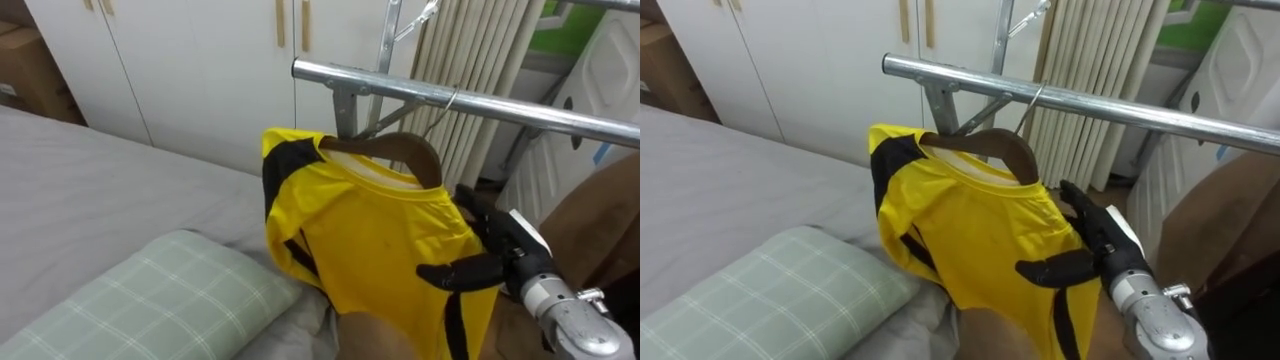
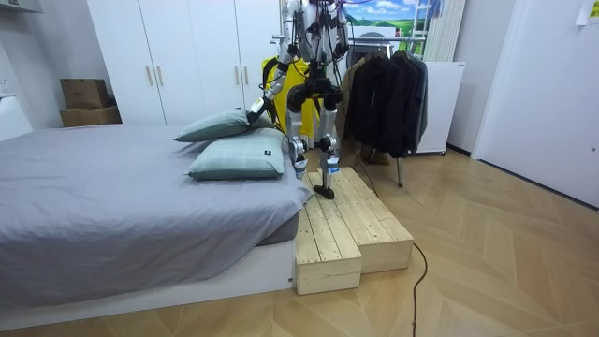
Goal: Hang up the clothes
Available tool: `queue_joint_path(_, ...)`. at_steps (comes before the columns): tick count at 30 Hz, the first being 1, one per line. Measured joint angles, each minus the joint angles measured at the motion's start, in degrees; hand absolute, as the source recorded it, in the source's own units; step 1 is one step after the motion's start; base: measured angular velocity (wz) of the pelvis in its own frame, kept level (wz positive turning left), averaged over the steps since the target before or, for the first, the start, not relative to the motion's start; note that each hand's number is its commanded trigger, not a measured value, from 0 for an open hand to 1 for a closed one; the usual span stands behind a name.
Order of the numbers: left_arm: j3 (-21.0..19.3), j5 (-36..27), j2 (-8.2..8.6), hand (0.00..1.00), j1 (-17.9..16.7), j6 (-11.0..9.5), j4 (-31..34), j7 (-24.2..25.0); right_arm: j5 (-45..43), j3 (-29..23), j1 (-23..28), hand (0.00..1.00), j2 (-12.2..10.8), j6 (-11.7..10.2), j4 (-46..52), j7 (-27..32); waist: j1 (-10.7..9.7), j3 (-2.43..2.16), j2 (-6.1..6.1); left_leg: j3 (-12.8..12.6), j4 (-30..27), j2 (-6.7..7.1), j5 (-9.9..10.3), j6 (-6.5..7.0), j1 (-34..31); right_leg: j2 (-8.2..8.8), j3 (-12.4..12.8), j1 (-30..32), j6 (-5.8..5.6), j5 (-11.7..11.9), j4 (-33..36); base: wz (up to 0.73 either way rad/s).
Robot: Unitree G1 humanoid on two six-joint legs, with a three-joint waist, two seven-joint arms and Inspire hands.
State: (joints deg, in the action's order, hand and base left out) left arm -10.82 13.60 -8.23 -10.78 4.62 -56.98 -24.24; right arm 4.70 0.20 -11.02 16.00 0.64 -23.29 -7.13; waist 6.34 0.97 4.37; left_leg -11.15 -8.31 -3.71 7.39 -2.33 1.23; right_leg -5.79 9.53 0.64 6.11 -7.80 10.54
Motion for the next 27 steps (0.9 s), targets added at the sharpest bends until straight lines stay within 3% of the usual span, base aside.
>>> queue_joint_path(12,-0.3,0.0,-0.10,0.00,-0.4,0.0,0.0,1.0,5.4,-5.0,0.0,0.00,2.3,-0.1,-0.6,3.0,-0.8,-0.06,-0.07,0.5,-0.2,0.03,0.0,0.00,0.0,0.04,0.0,-0.1,0.00,0.0,0.1,0.00)
queue_joint_path(21,-0.4,0.1,-0.38,0.00,-1.8,0.0,-0.6,1.6,6.9,-8.3,0.0,0.00,2.7,-0.1,-0.7,4.6,-2.9,-0.06,0.06,0.5,-0.2,0.10,0.0,0.01,0.1,0.00,0.4,-0.1,-0.05,-0.1,0.2,-0.01)
queue_joint_path(27,-0.4,0.1,-1.34,0.00,-2.7,0.0,-1.7,2.8,9.0,-8.9,0.0,0.00,4.5,-0.7,-1.5,6.4,-4.9,0.17,0.43,0.4,-0.2,0.11,0.0,0.01,0.3,-0.06,1.0,-0.2,-0.09,-0.1,0.1,-0.02)
